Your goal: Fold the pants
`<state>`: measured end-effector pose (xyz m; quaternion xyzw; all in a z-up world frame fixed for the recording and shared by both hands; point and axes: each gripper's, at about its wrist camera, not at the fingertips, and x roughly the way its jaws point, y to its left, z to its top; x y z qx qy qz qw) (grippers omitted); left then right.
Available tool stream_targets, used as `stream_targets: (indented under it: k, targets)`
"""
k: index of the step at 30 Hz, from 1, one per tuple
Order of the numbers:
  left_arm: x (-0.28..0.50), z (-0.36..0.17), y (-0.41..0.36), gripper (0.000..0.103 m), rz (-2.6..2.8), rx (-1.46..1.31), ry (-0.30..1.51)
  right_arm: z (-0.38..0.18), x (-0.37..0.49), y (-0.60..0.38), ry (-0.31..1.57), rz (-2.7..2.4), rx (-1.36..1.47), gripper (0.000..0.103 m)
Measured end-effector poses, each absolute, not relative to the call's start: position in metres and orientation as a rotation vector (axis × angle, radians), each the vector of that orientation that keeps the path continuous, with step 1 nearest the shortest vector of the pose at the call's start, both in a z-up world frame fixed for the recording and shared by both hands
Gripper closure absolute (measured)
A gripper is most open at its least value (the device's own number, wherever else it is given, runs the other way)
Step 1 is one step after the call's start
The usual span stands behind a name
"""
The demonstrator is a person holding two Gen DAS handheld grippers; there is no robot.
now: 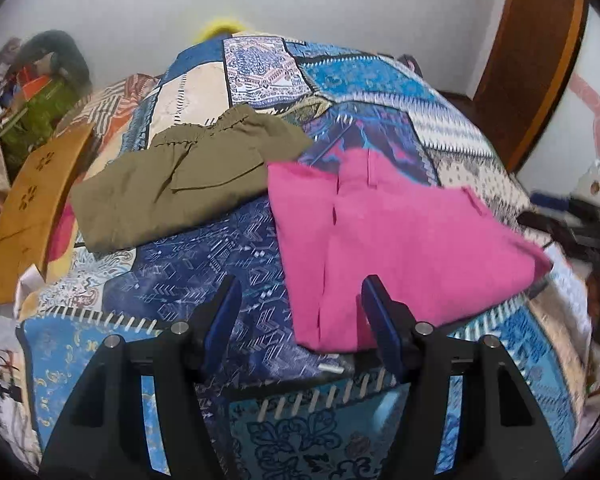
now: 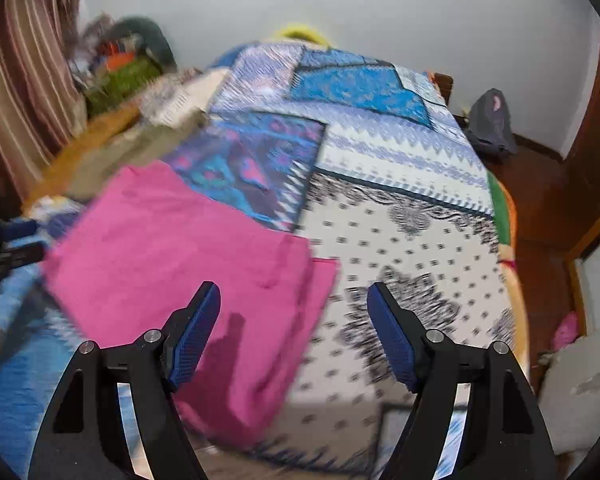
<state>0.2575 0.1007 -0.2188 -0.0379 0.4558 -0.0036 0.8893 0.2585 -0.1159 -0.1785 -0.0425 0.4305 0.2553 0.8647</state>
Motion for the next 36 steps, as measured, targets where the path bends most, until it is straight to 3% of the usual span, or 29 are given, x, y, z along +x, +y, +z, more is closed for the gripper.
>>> stream_targets:
  k: [6,18,29,36]
  targets:
    - [0.267,-0.240,0.081,0.040,0.021,-0.004,0.992,-0.198,0.237,-0.081,0.937,0.571,-0.155,0.030]
    - [0.236,-0.249,0.108,0.040,0.084,-0.040,1.008,-0.202,0.223,-0.130,0.944,0.460,-0.043,0.030]
    - [0.230,-0.203,0.105,0.039,0.069,-0.034,0.913,-0.164,0.219,-0.155,0.840,0.347,-0.045,0.029]
    - [0.258,-0.189,0.088,0.032,-0.011,-0.039,0.871,-0.156,0.233,-0.140,0.802,0.365,-0.074,0.029]
